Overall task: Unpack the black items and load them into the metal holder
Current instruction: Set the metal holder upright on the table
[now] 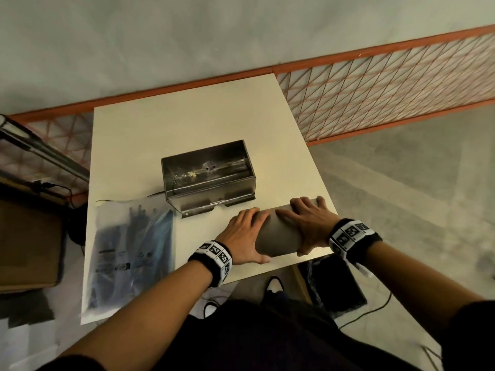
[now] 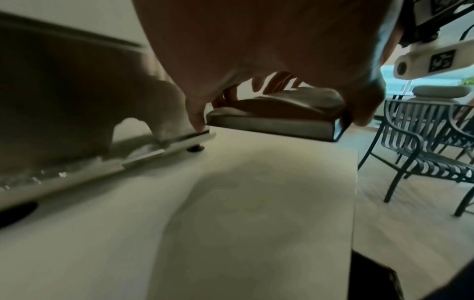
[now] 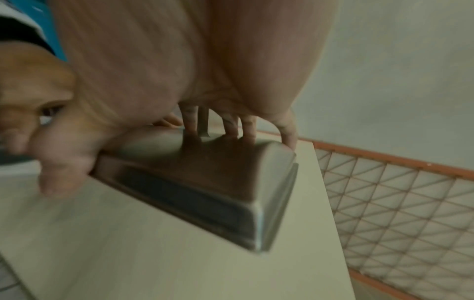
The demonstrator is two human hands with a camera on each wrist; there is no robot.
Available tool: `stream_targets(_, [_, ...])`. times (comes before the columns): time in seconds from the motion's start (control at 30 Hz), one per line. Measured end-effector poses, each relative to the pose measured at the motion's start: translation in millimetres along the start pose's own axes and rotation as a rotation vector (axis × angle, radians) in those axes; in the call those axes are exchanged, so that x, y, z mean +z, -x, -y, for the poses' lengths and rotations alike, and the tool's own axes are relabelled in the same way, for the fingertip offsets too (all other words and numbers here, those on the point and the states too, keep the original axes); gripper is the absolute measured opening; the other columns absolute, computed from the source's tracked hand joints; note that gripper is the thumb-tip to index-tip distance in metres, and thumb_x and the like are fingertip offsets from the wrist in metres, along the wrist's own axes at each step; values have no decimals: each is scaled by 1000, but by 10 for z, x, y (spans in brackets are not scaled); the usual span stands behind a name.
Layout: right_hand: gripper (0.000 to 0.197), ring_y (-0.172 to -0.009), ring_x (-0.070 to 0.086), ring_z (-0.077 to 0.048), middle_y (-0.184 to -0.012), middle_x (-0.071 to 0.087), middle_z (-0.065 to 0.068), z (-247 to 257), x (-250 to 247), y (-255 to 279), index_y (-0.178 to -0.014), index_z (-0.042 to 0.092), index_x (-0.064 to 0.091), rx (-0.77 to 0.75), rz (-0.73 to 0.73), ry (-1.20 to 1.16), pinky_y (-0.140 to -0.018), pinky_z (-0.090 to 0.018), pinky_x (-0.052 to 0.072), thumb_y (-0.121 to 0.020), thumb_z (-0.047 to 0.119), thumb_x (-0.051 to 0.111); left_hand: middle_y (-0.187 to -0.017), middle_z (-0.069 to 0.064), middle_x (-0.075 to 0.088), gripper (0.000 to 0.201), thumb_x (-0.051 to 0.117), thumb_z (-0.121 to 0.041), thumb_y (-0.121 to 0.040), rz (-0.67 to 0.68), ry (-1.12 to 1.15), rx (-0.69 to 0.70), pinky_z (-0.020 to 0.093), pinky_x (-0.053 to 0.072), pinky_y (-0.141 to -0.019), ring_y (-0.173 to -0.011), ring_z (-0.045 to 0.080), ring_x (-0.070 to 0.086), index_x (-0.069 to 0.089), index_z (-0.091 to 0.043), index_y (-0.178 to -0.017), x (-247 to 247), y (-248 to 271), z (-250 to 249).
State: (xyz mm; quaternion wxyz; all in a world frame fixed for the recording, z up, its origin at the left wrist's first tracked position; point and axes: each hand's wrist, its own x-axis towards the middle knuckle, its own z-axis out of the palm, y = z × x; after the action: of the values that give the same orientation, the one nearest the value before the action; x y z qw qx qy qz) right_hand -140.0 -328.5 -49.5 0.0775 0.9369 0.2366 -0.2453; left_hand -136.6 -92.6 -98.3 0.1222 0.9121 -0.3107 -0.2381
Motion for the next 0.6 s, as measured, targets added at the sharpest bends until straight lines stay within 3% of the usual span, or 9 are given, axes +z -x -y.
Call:
stream_targets(0.23, [131, -126, 34, -33, -140, 33, -10, -91, 452, -63, -149, 39, 9, 43, 43, -7, -98, -65, 32, -41, 77, 73, -152, 14, 26, 132, 82, -66, -63, 83, -61, -80, 48, 34, -117, -138, 36, 29, 4, -21, -159, 331, -281, -179])
stream_targets(0.6, [141, -131, 28, -34, -142, 29, -10, -102, 678, -112, -152, 36, 0, 136, 110, -31, -93, -76, 35, -42, 65, 85, -150, 15, 28, 129, 86, -61, -61, 95, -155, -138, 48, 37, -113, -136, 36, 31, 12, -21, -158, 501, -504, -351])
